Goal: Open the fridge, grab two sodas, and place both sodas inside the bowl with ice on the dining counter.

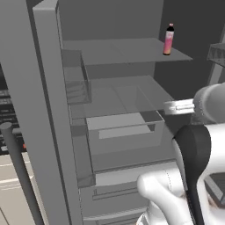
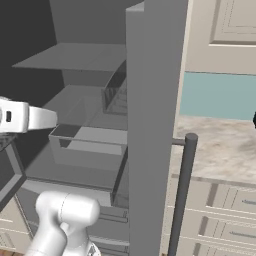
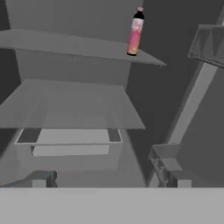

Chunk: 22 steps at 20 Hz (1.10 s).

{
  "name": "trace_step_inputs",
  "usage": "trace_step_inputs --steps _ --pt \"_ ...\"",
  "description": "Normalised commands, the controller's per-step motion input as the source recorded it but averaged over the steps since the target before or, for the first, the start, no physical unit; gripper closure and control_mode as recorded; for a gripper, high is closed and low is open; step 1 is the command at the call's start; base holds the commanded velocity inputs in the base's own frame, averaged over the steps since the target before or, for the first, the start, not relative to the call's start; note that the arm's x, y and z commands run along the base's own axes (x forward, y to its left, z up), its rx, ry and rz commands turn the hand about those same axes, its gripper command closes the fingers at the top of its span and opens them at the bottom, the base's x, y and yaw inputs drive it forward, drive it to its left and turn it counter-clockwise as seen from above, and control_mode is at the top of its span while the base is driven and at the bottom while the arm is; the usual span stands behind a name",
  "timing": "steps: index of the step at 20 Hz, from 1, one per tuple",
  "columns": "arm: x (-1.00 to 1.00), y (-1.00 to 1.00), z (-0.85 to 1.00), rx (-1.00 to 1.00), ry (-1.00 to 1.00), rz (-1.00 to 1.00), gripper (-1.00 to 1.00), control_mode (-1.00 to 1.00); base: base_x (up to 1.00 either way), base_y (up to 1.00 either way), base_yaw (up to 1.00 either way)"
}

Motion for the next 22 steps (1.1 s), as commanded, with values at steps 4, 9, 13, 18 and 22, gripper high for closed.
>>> trace_step_inputs --steps 4,9,13,18,22 --pt "0.36 -0.11 0.61 0.13 -0.27 -0.07 -1.00 -1.00 0.00 0.00 0.00" --pt "0.51 -0.29 0.37 0.09 -0.22 0.00 -1.00 -1.00 0.00 0.00 0.00" --pt "0.45 -0.12 0.07 0.03 -0.10 0.03 -1.00 -1.00 0.00 0.00 0.00" --pt "0.12 0.00 0.00 -0.01 0.02 0.00 -1.00 -1.00 0.00 0.00 0.00" --pt "0.07 0.00 -0.01 0.00 0.01 0.00 -1.00 -1.00 0.00 0.00 0.00"
